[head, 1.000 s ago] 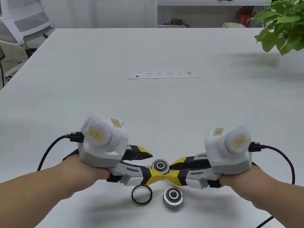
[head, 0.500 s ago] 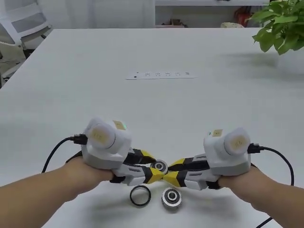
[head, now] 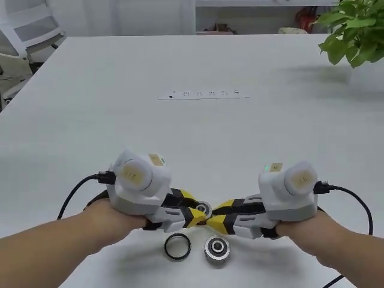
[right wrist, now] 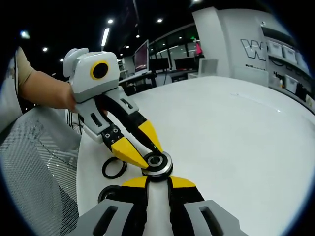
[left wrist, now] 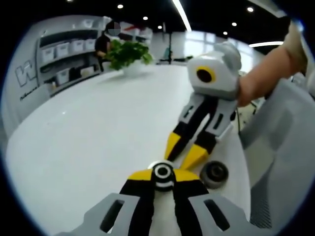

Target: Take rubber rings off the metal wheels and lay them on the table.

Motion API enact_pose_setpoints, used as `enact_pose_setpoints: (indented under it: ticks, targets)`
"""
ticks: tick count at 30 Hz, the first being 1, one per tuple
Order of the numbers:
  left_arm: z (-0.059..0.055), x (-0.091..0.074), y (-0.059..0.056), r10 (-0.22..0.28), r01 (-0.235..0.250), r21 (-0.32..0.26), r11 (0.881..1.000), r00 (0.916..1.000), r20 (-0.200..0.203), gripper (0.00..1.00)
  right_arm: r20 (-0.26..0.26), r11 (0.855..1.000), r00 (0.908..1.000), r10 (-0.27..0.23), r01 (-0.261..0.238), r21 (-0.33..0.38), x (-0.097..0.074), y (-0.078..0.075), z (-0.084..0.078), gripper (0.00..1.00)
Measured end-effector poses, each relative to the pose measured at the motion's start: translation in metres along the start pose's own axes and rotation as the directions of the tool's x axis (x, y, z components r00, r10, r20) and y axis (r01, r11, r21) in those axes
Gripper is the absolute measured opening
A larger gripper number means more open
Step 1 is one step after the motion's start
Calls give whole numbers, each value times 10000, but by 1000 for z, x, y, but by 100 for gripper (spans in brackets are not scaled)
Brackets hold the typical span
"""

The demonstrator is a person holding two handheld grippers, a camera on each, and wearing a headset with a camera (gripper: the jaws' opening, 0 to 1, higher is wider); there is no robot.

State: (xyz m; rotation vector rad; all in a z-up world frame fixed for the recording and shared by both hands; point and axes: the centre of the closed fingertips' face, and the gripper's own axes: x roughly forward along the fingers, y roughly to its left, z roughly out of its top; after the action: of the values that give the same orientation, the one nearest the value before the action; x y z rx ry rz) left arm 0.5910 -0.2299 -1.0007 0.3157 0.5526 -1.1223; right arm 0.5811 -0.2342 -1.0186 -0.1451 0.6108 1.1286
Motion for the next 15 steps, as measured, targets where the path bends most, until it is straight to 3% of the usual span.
enact_pose_setpoints:
  ticks: [5, 9, 15]
  targets:
    - [0, -1, -1, 106, -107, 148, 9998, 9999, 23, 14, -6, 10000, 10000, -39, 39, -31, 0, -1, -1, 10]
    - [0, -1, 0, 174, -175, 193, 9997, 9998, 50, 14, -88, 9999, 9999, -121, 121, -30, -2, -3, -3, 2]
    - [0, 0, 1, 293, -294, 133, 9995, 9996, 52, 14, -163, 9999, 9997, -154, 154, 33, -2, -3, -3, 2]
